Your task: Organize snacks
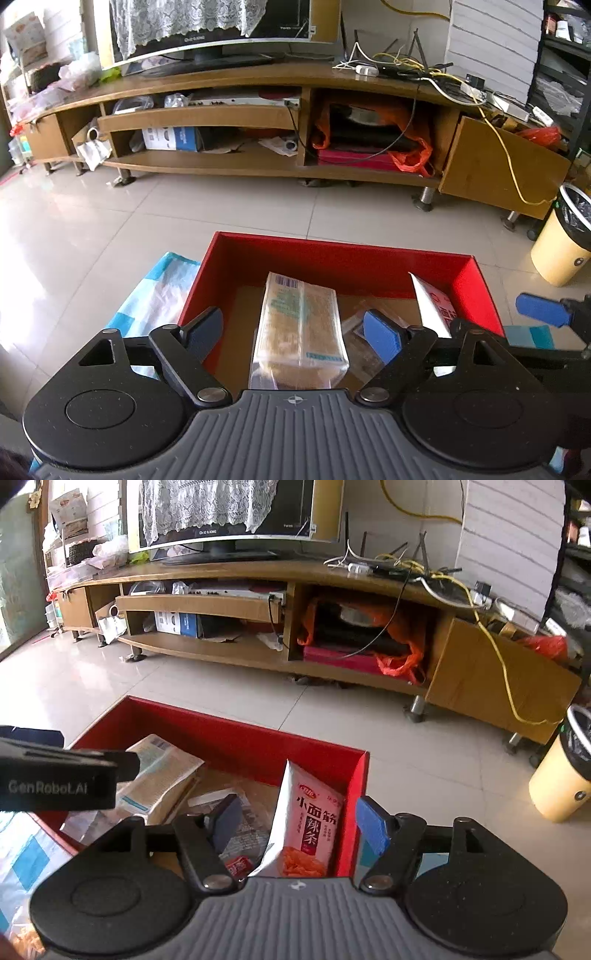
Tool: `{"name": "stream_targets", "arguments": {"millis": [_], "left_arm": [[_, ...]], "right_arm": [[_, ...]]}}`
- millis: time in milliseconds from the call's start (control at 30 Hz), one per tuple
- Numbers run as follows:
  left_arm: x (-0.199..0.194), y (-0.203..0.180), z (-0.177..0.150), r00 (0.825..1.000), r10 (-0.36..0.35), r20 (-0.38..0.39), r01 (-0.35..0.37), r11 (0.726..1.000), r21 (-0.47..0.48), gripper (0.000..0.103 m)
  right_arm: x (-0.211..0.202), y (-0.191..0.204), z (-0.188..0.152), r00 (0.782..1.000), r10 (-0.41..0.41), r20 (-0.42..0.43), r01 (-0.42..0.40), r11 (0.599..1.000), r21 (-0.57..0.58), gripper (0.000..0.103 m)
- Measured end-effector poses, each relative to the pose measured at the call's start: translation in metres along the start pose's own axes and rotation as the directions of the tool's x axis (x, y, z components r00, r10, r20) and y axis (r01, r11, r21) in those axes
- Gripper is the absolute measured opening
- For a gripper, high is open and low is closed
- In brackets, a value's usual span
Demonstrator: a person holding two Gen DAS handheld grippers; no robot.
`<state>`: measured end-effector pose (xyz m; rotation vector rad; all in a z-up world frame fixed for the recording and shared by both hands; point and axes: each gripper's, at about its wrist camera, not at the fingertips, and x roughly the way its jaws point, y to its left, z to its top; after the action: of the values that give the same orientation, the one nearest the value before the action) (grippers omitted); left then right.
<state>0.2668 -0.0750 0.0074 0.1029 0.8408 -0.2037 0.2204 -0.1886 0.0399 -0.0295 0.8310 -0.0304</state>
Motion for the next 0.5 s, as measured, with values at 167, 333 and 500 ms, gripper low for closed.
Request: {"name": "stream_targets", "arguments": {"millis": [167,333,500], "left_arm": [[-0.016,0.003,-0.010,1.000,-0.006,0.002,0.006,1.000,0.004,0.089],[-0.026,0.009,-0.019,1.000,-0.026,-0.012,0.025,0.999,-0.019,0.089],[-0.039,0.007,-0.029,0.999,-0.038,-0.010,0.037,0.999,-0.011,0.089]], "right_arm": [[-0.020,0.007,0.000,1.000,-0.012,0.023,0.013,0.999,-0.048,0.073],[-0.036,0.009,-0.005,1.000,-0.008,0.020,0.009,0.998,-0.067,0.073],[-0.051,0.012,-0.012,1.000,-0.015,0.015,0.016,0.996,-0.091,0.073]]}}
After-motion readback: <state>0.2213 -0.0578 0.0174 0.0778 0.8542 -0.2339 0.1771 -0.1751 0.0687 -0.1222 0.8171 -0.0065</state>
